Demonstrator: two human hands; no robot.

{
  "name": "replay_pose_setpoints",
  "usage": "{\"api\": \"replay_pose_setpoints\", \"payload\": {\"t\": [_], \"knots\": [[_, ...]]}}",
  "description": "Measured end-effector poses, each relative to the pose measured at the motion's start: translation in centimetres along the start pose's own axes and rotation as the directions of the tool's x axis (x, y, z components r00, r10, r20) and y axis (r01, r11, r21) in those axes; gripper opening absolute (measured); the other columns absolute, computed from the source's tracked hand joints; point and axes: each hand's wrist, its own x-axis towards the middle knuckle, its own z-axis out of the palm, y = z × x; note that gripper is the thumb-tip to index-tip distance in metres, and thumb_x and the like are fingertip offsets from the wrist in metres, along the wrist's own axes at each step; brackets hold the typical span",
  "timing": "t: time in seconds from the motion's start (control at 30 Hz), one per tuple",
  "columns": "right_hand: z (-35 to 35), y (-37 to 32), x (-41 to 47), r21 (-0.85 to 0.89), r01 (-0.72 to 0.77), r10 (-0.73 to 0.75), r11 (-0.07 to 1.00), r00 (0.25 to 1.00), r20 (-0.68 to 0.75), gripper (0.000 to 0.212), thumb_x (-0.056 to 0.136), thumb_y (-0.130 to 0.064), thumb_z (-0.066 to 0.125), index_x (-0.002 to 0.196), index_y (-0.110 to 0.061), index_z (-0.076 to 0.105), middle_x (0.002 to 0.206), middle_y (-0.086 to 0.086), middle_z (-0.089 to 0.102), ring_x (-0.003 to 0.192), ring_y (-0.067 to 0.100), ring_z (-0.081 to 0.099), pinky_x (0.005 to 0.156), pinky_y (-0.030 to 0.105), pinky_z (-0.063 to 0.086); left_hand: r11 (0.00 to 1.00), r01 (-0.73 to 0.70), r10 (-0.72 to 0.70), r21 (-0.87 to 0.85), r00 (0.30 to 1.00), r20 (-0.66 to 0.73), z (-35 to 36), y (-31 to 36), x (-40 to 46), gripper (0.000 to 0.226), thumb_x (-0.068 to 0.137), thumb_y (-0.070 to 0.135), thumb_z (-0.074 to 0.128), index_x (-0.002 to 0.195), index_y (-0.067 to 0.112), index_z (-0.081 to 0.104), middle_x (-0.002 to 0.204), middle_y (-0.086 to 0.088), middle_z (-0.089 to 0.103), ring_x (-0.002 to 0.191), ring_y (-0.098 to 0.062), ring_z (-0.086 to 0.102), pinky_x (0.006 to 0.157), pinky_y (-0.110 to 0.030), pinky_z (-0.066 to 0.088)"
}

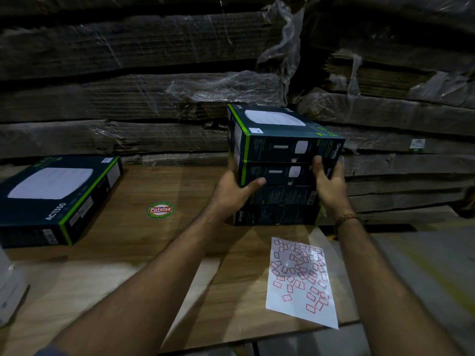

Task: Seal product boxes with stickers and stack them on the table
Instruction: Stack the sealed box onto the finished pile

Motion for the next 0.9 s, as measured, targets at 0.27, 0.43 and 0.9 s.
{"api": "replay_pose_setpoints", "payload": {"t": [0.27,0.43,0.9], "knots": [[0.0,0.7,0.6,0.063,0.021,-0.014,0.998,0.994,-0.107,0.068,0.076,-0.086,0.067,0.123,-0.037,0.066,0.116,-0.009,0.075,0.112,0.016,0.071,0.102,0.051,0.059,0.999,-0.037,0.034,-0.029,0.994,-0.101,0.1,1.6,1.2,0.073,0.093,0.078,0.057,0.150,0.031,0.057,0.128,0.008,0.075,0.118,-0.012,0.070,0.103,-0.046,0.060],[-0.1,0.9,0.9,0.059,0.020,-0.015,0.998,0.996,-0.089,0.072,0.070,-0.092,0.068,0.119,-0.039,0.066,0.119,-0.008,0.075,0.114,0.017,0.071,0.102,0.053,0.058,0.999,-0.041,0.044,0.025,0.991,-0.130,0.2,1.7,1.2,0.104,0.077,0.098,0.048,0.154,0.028,0.052,0.133,0.004,0.073,0.122,-0.015,0.068,0.103,-0.043,0.059],[4.7,-1.8,-7.3,-0.219,-0.030,-0.077,0.975,0.883,-0.463,0.070,0.097,-0.062,0.062,0.146,-0.014,0.050,0.142,0.010,0.060,0.129,0.034,0.057,0.108,0.048,0.048,0.984,-0.061,0.122,0.168,0.918,-0.379,-8.1,2.2,-6.4,0.065,0.102,0.053,0.067,0.157,0.023,0.050,0.143,0.005,0.064,0.128,-0.012,0.062,0.106,-0.038,0.055]]}}
